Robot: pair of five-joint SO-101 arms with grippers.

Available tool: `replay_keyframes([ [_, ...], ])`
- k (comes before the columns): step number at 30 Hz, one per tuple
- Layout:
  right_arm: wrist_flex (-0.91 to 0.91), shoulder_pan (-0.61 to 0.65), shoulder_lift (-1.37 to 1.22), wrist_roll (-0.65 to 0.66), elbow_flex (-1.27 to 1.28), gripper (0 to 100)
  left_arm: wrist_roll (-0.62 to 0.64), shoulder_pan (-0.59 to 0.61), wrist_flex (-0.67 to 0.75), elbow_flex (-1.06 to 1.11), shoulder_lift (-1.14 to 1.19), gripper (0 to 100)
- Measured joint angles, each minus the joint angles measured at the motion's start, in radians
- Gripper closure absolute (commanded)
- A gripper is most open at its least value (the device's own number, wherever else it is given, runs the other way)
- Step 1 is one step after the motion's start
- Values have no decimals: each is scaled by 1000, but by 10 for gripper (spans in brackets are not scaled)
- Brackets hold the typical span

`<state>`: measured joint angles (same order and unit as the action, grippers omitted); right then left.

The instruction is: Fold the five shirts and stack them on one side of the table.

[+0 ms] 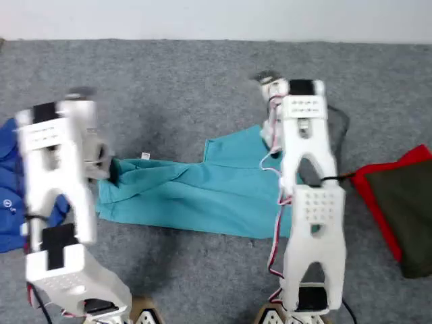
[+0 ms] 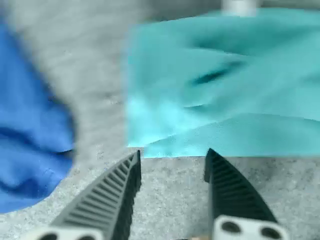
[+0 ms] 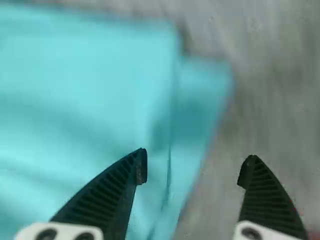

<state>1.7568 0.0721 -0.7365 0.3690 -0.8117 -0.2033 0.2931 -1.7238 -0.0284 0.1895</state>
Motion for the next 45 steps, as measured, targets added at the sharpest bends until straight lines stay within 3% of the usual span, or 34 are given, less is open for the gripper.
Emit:
replay_keyframes([
  [3,-46,-14,172,54,181,702,0,-8,0,2,-5,824],
  [6,-140,-23,417,71,554,702,0,-6,0,2,-5,824],
  [9,-250,-17,448,75,822,702,0,-12,0,5,-5,824],
  [16,-402,-20,454,77,872,701,0,-8,0,5,-5,826],
  [24,-351,46,301,83,591,701,0,-9,0,57,-5,826],
  [37,-149,64,-193,83,9,707,0,-9,0,74,-5,827],
  [45,-71,64,-358,109,-295,966,14,-9,0,74,-5,827],
])
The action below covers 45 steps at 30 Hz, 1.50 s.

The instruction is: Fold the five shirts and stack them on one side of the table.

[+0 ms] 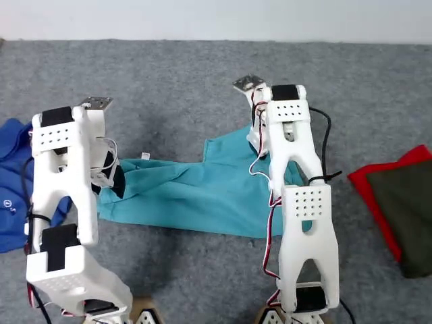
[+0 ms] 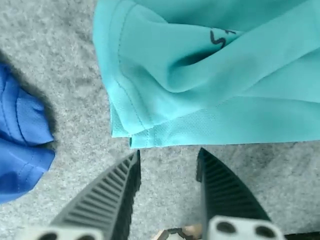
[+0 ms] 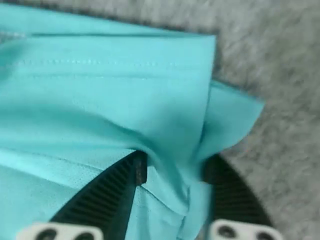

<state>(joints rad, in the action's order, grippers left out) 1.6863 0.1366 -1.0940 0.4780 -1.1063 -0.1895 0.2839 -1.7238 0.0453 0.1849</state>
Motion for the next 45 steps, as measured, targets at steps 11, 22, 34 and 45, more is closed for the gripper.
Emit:
replay_keyframes([
  [11,71,2,-81,189,-173,978,8,0,0,0,0,827],
  [22,71,-126,-81,187,-173,972,8,0,0,0,0,827],
  [34,71,-160,-78,189,-173,682,8,0,0,0,0,825],
  [45,71,-130,92,135,-173,674,-270,-97,0,-68,-166,823],
])
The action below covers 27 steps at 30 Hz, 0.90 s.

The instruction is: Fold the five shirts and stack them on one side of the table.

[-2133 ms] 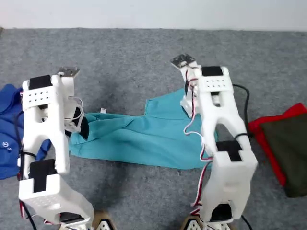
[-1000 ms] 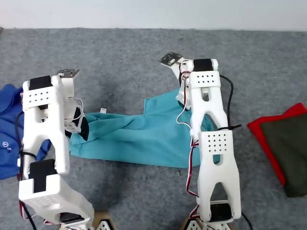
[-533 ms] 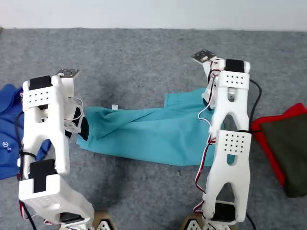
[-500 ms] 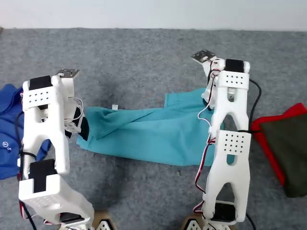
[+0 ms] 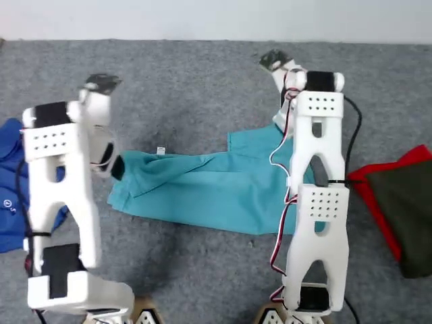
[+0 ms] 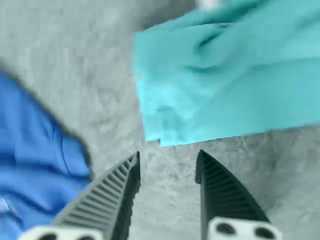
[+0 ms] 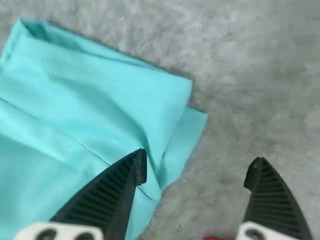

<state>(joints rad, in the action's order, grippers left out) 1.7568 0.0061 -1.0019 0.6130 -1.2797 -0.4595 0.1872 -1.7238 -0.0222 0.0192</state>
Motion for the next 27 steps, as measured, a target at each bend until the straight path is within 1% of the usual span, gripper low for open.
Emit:
replay_keyframes([
  [3,0,2,34,-46,0,674,-153,-78,0,25,2,825],
  [5,0,5,40,-64,0,674,-242,-107,0,63,29,826],
  [7,0,5,40,-71,0,674,-284,-127,0,89,72,826],
  [11,0,-6,40,-74,2,674,-299,-147,12,95,173,826],
  [13,0,-18,40,-74,2,674,-299,-144,72,95,230,826],
  [16,0,-35,40,-74,2,674,-299,-149,126,95,307,831],
  [20,0,-43,40,-74,2,674,-299,-155,212,95,381,877],
  [27,0,-43,40,-74,2,674,-299,-158,328,95,402,940],
])
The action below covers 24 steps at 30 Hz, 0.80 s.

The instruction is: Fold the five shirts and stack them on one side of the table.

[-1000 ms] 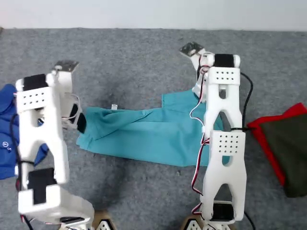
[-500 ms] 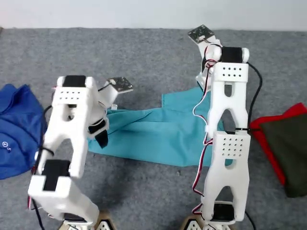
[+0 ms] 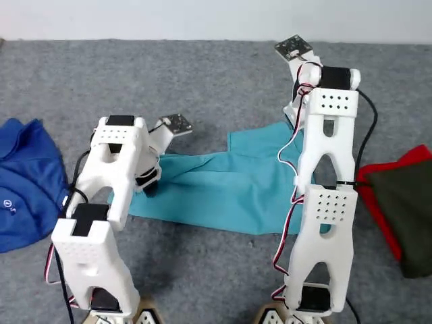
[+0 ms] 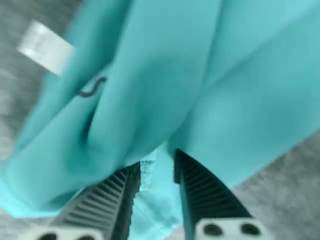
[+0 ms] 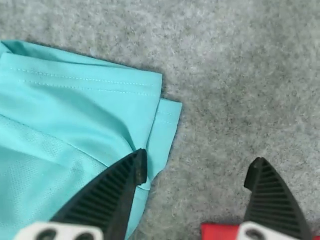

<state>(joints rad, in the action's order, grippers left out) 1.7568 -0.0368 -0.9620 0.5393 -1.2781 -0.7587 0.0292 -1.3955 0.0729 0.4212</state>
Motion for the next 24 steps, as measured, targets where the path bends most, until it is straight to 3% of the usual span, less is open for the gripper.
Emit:
replay_keyframes([
  [3,0,0,0,0,0,674,-6,2,38,0,2,988],
  [11,0,0,0,0,0,674,-6,-17,68,-2,3,987],
  [15,0,0,-11,-3,0,674,-8,-18,-28,-54,-3,987],
  [21,0,0,-18,-8,0,674,-21,-18,-281,-210,-6,987],
  [24,0,0,-18,-8,0,674,-37,-14,-319,-229,-44,987],
])
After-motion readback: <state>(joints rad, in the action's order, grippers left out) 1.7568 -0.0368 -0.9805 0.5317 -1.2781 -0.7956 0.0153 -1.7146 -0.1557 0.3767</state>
